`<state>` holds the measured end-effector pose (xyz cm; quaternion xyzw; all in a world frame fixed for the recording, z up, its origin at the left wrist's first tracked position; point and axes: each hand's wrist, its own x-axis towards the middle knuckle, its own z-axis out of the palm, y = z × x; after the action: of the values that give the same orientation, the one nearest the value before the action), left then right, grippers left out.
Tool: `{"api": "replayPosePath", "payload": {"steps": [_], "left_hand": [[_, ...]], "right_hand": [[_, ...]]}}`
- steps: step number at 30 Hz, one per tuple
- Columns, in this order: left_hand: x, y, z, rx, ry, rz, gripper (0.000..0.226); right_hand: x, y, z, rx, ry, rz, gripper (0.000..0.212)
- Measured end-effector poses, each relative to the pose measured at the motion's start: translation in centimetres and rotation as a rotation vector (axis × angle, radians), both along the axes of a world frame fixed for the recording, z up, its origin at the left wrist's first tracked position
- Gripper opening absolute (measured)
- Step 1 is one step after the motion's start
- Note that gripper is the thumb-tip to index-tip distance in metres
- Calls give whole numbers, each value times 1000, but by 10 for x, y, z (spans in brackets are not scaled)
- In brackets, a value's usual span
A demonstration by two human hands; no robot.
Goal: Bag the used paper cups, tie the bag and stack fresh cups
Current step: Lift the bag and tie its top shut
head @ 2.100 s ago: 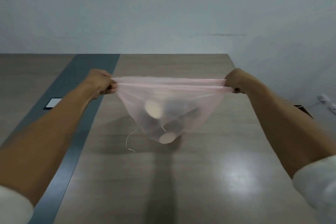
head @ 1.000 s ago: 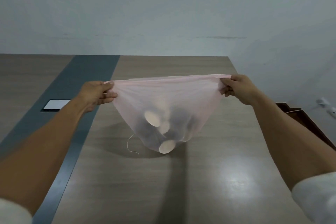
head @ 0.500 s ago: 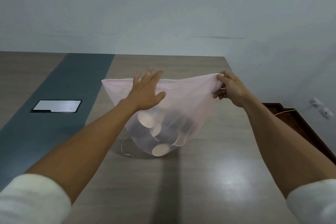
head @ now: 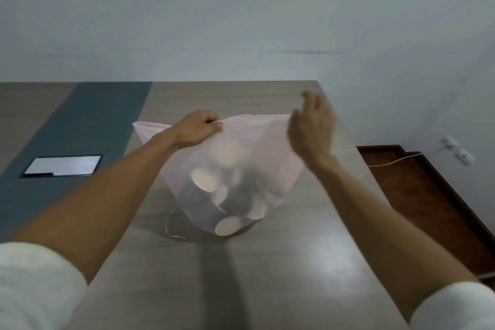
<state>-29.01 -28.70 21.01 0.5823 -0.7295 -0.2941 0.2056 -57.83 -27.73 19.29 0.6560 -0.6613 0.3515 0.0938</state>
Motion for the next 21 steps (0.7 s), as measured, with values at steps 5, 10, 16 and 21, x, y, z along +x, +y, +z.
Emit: {"api": "replayPosePath", "payload": {"steps": [5, 10, 16, 21], "left_hand": [[-4, 6, 0, 4, -38, 42, 32], [-4, 31, -28, -421, -408, 165, 31], [-13, 53, -70, -533, -587, 54, 33], [-19, 35, -78, -147, -417, 173, 35]], "right_hand": [[105, 35, -43, 144, 228, 399, 45], [114, 13, -40, 299, 129, 409, 16], [107, -5, -19, 740, -342, 542, 33], [91, 26, -70, 98, 310, 471, 28]]}}
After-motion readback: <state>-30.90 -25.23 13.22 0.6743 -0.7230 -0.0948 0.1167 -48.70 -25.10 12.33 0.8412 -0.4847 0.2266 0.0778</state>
